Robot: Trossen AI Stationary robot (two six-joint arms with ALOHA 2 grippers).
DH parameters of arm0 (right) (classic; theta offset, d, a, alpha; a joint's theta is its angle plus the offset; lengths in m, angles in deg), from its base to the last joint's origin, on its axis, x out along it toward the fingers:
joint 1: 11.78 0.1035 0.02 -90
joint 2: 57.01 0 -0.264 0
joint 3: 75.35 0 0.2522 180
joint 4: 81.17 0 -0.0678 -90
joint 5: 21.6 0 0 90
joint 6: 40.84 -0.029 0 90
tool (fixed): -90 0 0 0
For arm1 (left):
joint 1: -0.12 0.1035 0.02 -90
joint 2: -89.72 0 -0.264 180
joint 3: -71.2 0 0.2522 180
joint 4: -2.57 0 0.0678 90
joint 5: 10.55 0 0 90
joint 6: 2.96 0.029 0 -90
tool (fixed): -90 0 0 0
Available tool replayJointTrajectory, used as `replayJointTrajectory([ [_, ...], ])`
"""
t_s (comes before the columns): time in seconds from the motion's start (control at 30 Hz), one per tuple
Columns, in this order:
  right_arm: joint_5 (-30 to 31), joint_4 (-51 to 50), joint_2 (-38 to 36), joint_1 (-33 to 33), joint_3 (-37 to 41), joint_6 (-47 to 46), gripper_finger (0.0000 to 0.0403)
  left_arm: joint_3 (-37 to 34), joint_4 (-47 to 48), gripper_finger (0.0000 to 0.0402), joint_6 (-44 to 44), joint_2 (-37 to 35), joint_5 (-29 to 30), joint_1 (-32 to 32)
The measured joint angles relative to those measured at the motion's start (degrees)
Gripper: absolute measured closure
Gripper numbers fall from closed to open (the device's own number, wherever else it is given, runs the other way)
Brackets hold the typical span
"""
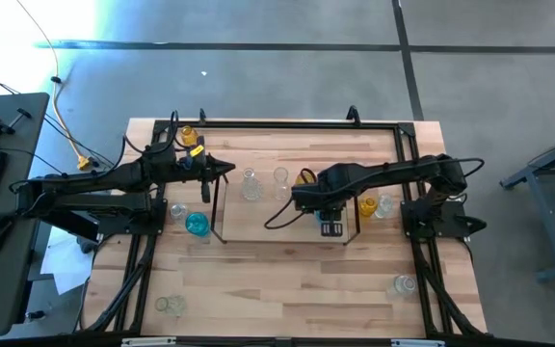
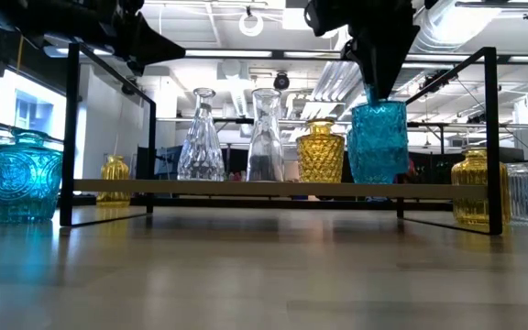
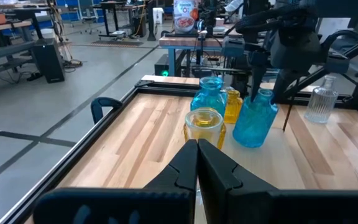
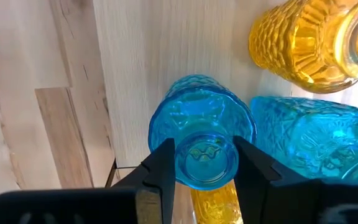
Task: Sort vases onto shelf
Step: Put the blue vase on the shelf aligned with the other blue vase
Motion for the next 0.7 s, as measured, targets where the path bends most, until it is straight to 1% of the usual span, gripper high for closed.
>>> replayJointTrajectory([
  [0.23,0.4,-0.3,0.0,0.2,1.8,-1.0,0.0308,0.0,0.5,0.0401,0.6,0.0,0.0,0.0],
  [0.7,0.8,-0.6,0.0,-1.0,1.8,-1.3,0.0308,0.0,0.7,0.0401,0.7,0.0,0.0,0.0],
])
